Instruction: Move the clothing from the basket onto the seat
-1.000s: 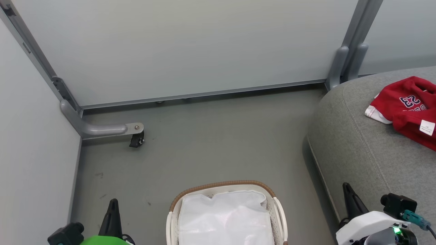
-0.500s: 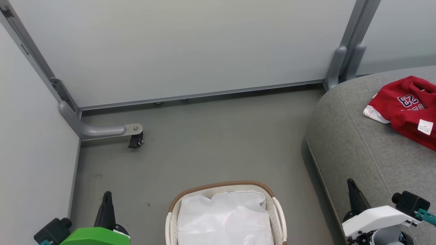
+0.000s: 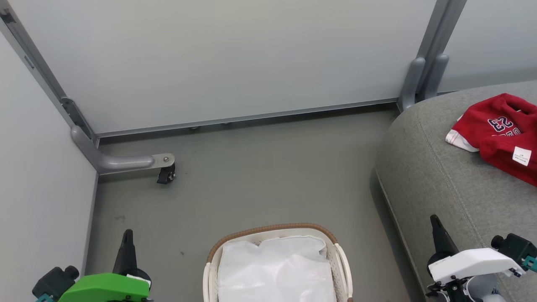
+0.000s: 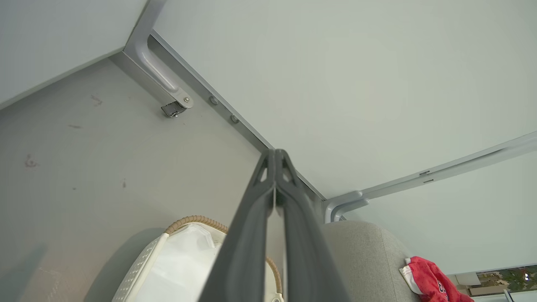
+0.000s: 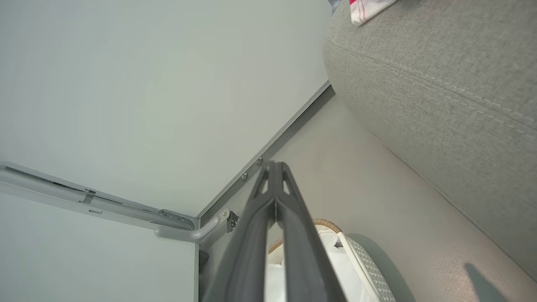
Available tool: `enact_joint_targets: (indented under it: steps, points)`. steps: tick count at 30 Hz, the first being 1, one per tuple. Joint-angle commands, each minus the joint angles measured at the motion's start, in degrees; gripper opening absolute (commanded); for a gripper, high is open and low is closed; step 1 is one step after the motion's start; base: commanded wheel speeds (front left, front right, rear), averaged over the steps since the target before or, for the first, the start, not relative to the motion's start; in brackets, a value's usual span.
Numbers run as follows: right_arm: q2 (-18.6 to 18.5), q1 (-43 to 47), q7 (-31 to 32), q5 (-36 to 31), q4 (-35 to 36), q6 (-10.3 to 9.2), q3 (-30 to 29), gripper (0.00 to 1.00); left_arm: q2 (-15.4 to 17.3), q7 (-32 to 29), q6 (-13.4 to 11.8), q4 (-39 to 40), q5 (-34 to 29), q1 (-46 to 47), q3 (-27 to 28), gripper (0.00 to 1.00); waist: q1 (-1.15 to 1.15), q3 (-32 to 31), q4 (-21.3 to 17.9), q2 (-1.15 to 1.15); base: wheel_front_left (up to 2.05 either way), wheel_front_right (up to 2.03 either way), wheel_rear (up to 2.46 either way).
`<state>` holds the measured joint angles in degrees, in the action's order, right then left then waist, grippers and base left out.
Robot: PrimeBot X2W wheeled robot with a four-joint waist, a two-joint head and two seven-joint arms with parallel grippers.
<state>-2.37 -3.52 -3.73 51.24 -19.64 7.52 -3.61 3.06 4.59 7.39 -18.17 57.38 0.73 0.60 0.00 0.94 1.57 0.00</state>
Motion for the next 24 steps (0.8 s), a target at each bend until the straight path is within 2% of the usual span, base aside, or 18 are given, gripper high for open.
enact_joint_targets:
  steps: [1,24]
  points:
    - [-0.4,-1.3,0.4,1.9,1.0,-0.02,-0.4,0.00,0.6,-0.4,0.1,0.9,1.7,1.8,0.5,0.00,0.00,0.0,0.0,0.00,0.00,0.00,0.00]
    - [-0.5,-2.1,4.2,16.5,2.8,-0.03,-1.3,0.00,0.6,-4.1,0.1,2.3,14.3,3.3,2.2,0.00,0.00,-0.2,-0.5,0.00,0.00,0.00,0.00]
